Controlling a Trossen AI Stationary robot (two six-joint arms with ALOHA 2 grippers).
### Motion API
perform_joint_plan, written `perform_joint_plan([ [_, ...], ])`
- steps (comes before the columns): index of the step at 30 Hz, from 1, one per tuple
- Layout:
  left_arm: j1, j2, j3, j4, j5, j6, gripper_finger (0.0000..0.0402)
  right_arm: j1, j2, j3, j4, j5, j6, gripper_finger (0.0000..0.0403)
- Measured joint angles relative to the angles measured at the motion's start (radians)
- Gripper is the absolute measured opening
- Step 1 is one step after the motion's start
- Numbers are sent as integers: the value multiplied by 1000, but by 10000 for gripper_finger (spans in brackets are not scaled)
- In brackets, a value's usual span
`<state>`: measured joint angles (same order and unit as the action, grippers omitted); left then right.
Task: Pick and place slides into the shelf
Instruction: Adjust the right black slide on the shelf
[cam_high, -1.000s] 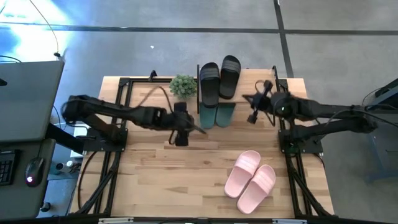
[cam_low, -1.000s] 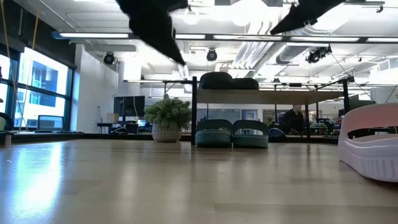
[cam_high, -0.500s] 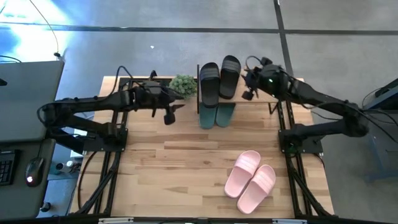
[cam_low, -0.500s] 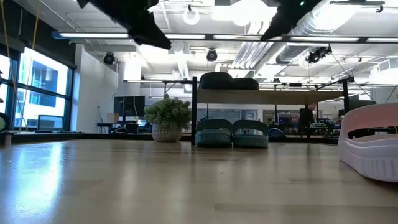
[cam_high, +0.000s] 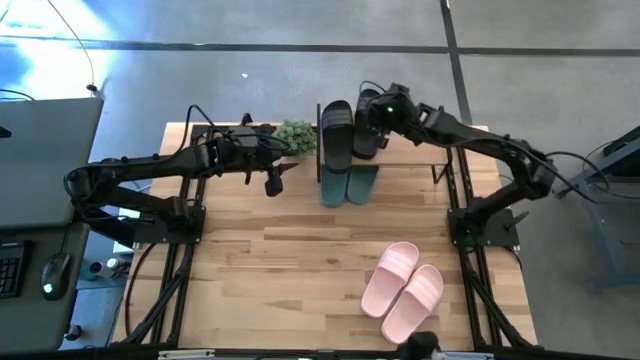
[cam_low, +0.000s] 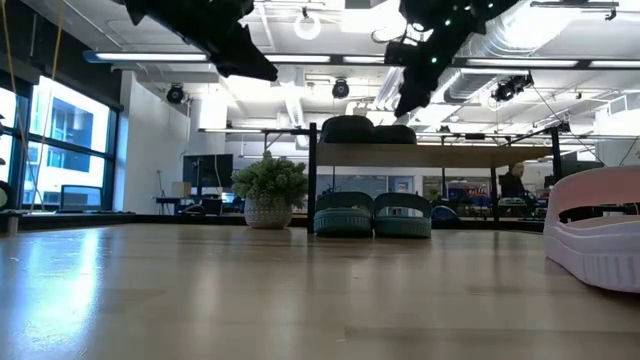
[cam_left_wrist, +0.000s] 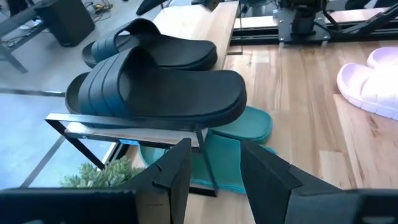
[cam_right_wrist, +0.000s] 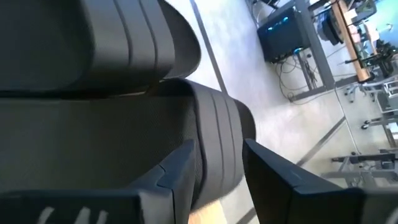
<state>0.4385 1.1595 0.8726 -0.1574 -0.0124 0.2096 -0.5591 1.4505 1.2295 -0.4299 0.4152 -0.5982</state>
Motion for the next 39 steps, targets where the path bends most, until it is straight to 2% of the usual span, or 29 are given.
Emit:
perform_joint_plan([
  [9,0,0,0,0,-3,-5,122,-4,103,39,-8,64,-39,124],
  [13,0,0,0,0,-3,-5,124,-3,115,39,-7,150,-51,124],
  [27,0,0,0,-2,-3,-5,122,-38,115,39,8,93,-59,121],
  [31,0,0,0,-2,-3,-5,123,-52,115,39,8,63,-54,95],
  [39,0,0,0,-2,-3,-5,122,-63,115,40,-13,40,-53,12],
])
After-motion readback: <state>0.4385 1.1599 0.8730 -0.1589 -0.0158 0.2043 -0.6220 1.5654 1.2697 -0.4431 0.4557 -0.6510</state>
